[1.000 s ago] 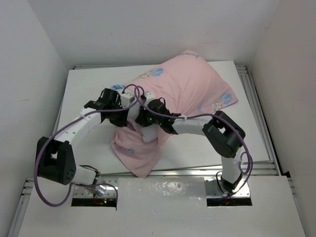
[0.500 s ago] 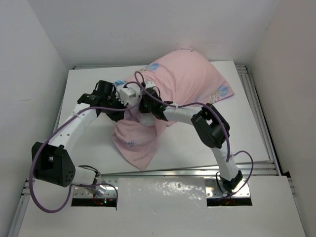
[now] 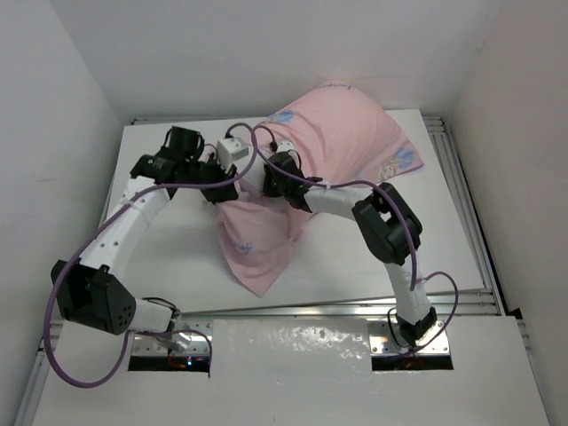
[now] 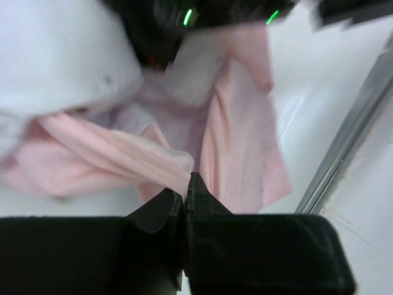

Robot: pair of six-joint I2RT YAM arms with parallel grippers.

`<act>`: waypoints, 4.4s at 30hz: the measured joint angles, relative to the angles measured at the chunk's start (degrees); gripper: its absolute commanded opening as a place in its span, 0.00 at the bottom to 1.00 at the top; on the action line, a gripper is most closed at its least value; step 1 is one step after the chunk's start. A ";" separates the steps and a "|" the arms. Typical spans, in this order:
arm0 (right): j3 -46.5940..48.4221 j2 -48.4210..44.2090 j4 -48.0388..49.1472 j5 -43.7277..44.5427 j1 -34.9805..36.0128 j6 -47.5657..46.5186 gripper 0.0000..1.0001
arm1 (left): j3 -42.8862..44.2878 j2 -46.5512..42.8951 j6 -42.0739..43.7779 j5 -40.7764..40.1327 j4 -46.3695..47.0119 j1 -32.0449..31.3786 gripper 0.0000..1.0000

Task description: Put the pillow into the pillowcase

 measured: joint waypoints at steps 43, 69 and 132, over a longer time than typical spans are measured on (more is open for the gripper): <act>-13.11 -28.15 -0.22 -38.18 -3.87 -14.86 0.65 | -15.96 -4.68 -12.07 -5.66 10.14 2.71 0.00; 1.64 0.68 7.04 -21.88 5.25 -24.52 0.00 | -15.96 -6.69 -23.63 -15.85 12.24 7.93 0.00; -25.42 -50.53 -28.20 -4.42 -14.19 -14.51 0.79 | 21.75 18.29 -12.35 -3.26 15.69 11.43 0.06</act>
